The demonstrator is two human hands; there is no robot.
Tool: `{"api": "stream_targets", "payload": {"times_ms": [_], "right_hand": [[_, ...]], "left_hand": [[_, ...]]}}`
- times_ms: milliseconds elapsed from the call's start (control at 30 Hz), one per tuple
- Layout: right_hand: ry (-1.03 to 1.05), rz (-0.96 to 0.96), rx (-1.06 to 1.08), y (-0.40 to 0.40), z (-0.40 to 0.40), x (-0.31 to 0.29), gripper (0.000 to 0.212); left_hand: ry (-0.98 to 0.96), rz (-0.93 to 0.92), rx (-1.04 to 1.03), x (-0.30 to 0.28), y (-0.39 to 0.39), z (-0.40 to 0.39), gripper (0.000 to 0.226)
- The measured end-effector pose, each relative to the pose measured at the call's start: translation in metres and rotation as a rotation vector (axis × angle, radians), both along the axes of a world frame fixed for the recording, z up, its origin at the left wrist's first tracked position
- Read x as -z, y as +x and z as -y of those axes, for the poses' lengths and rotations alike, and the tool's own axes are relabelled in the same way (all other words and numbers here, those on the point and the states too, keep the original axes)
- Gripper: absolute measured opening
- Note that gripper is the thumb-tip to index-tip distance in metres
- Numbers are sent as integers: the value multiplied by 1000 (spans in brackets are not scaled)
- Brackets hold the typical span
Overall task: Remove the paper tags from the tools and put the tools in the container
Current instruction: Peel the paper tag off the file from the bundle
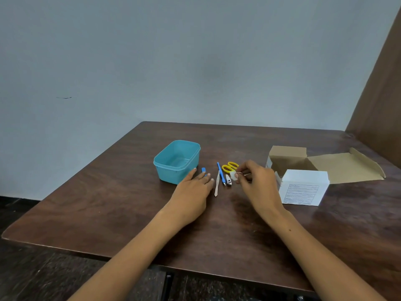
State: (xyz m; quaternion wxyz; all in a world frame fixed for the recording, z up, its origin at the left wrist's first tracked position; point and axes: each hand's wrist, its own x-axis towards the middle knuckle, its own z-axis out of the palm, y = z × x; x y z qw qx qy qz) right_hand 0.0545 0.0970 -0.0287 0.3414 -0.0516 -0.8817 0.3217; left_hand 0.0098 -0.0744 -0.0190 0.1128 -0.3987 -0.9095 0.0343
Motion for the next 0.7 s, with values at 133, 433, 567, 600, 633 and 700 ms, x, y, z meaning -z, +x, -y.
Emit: {"api": "stream_targets", "payload": {"times_ms": [133, 433, 567, 600, 633, 700], "right_hand": [[3, -2, 3, 1, 0, 0, 7], [-2, 7, -8, -1, -1, 2, 9], [0, 11, -11, -1, 0, 2, 9], [0, 9, -13, -1, -1, 2, 9], [-4, 9, -15, -1, -1, 2, 10], [-11, 6, -15, -1, -3, 2, 10]], "left_hand": [[182, 183, 33, 7, -1, 4, 48], [451, 224, 66, 3, -6, 7, 56], [19, 35, 43, -12, -12, -3, 50], [-20, 13, 53, -13, -13, -5, 45], [-28, -2, 53, -13, -13, -6, 40], [6, -11, 50, -11, -16, -6, 34]]}}
